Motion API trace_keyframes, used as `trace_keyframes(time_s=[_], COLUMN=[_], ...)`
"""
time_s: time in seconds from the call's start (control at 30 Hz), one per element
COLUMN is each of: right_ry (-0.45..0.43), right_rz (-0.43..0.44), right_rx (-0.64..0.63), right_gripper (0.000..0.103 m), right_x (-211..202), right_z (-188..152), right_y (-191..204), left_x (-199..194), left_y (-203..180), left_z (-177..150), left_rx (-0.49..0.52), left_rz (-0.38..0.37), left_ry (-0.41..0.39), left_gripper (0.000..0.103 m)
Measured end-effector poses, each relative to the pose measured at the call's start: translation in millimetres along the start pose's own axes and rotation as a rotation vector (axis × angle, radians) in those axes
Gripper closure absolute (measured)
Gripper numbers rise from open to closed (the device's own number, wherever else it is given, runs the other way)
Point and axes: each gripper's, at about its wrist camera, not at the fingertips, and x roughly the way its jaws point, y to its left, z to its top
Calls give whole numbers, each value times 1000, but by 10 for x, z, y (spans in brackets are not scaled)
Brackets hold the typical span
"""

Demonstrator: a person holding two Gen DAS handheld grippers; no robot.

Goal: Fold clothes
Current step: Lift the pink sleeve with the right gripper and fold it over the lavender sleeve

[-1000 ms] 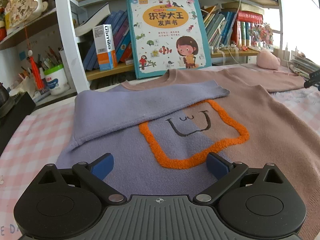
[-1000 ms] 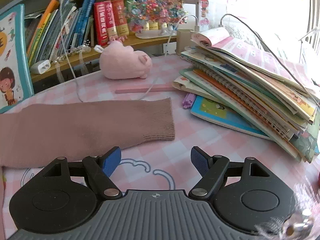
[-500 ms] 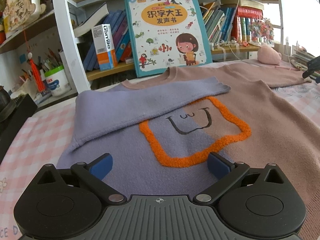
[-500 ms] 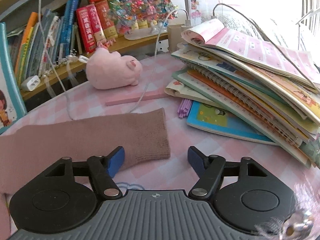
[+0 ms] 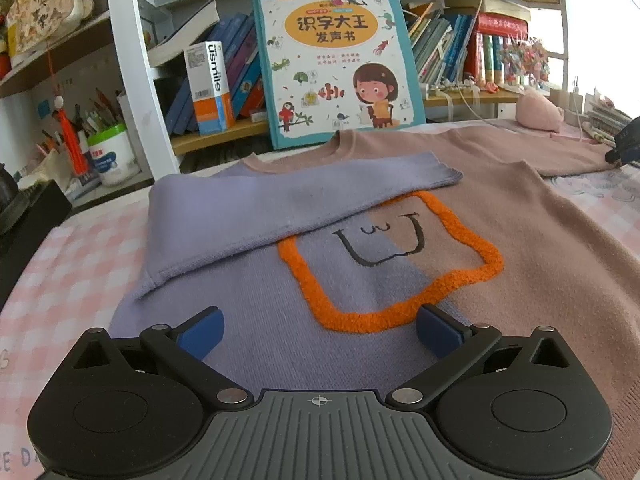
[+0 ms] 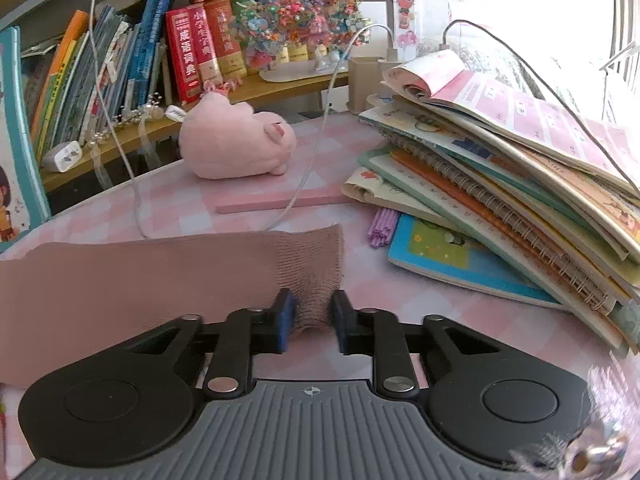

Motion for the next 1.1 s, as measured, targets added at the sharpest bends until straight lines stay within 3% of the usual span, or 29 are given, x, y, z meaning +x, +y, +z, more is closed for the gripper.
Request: trace_keyframes(time_s=[0.17, 0.33, 0.5, 0.77, 0.97, 1.1], right_ry=[-14, -107, -193, -201, -187, -168], right_rz=[38, 193, 385, 644, 774, 814], right_rx=[0, 3, -72, -204, -288, -339], right_gripper=[94, 94, 94, 94, 94, 94], right_x=[-118, -551, -1037, -1329, -1418, -1430], right_z=[20, 176, 354, 446, 403, 338], right_y=[102, 337, 860, 1929, 2650, 2984], left_x=[-4, -10, -15, -13, -12, -12], left_y=[-9, -30, -54, -64, -67, -56], left_z=[0, 3, 9, 15, 11, 6], left_rx=[8, 16, 26, 28, 29, 26], left_rz=[7, 14, 24, 26, 28, 25], left_ry=[-3, -6, -9, -10, -10, -9], left_gripper=[0, 0, 0, 0, 0, 0])
